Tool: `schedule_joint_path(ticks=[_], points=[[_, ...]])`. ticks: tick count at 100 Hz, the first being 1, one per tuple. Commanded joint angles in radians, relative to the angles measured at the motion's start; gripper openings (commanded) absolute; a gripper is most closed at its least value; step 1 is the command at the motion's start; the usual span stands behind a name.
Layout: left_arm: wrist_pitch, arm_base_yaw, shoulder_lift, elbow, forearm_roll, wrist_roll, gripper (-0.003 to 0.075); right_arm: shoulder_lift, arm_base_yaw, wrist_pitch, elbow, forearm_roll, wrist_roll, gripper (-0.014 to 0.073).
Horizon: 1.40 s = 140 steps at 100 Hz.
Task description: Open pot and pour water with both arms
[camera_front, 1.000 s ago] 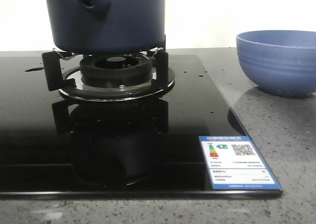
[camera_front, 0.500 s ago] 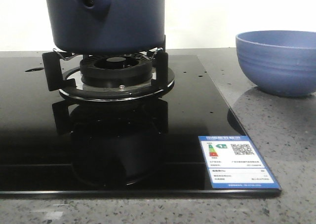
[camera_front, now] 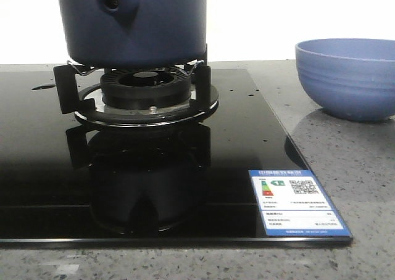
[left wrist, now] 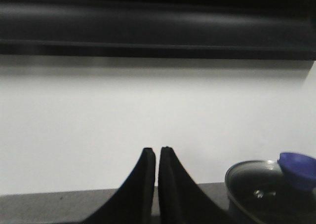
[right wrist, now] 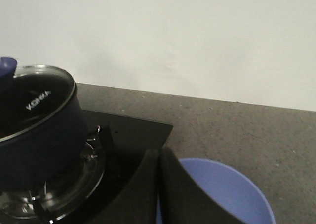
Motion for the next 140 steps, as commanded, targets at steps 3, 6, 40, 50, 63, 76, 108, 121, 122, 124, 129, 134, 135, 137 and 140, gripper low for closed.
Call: schedule_joint_path(ticks=[3, 6, 40, 50, 63, 76, 108, 121, 122, 124, 129, 134, 135, 137, 140], points=[[-0.082, 0.018, -0.115, 0.121, -0.017, -0.002, -0.002, -0.119, -0.006, -0.078, 0.116, 0.107, -0.122, -0.0044], [-0.089, 0.018, -0.154, 0.168, -0.019, -0.002, -0.002, -0.158, -0.006, -0.088, 0.162, 0.11, -0.128, -0.0044], [-0.085, 0.018, -0.433, 0.36, -0.096, -0.002, -0.002, -0.424, -0.006, -0.179, 0.405, 0.122, -0.128, -0.0044], [-0.078, 0.018, -0.449, 0.36, -0.096, -0.002, -0.002, -0.428, -0.006, -0.175, 0.409, 0.123, -0.128, -0.0044], [-0.078, 0.018, -0.449, 0.36, -0.096, -0.002, -0.002, -0.428, -0.006, -0.177, 0.409, 0.123, -0.128, -0.0044], [-0.078, 0.018, -0.449, 0.36, -0.096, -0.002, -0.002, -0.428, -0.006, -0.177, 0.409, 0.123, -0.128, -0.0044], [-0.078, 0.018, -0.449, 0.36, -0.096, -0.002, -0.002, -0.428, -0.006, -0.177, 0.409, 0.123, -0.128, -0.0044], [-0.078, 0.018, -0.449, 0.36, -0.096, -0.002, -0.002, -0.428, -0.006, -0.177, 0.409, 0.123, -0.128, -0.0044], [-0.078, 0.018, -0.449, 0.36, -0.096, -0.002, -0.002, -0.428, -0.006, -0.177, 0.409, 0.123, -0.128, -0.0044], [-0.078, 0.018, -0.449, 0.36, -0.096, -0.002, -0.002, -0.428, -0.006, -0.177, 0.409, 0.123, -0.128, -0.0044], [-0.077, 0.018, -0.449, 0.361, -0.09, -0.002, -0.002, -0.428, -0.006, -0.177, 0.409, 0.123, -0.128, -0.0044], [-0.071, 0.019, -0.449, 0.365, -0.029, -0.007, -0.002, -0.428, -0.006, -0.177, 0.409, 0.123, -0.128, -0.0044], [-0.065, 0.021, -0.449, 0.367, -0.005, -0.015, -0.002, -0.428, -0.006, -0.177, 0.409, 0.123, -0.128, -0.0044], [-0.059, 0.024, -0.449, 0.369, 0.02, -0.027, -0.002, -0.428, -0.006, -0.177, 0.409, 0.123, -0.128, -0.0044], [-0.047, 0.035, -0.449, 0.374, 0.082, -0.071, -0.002, -0.428, -0.006, -0.177, 0.409, 0.123, -0.128, -0.0044]])
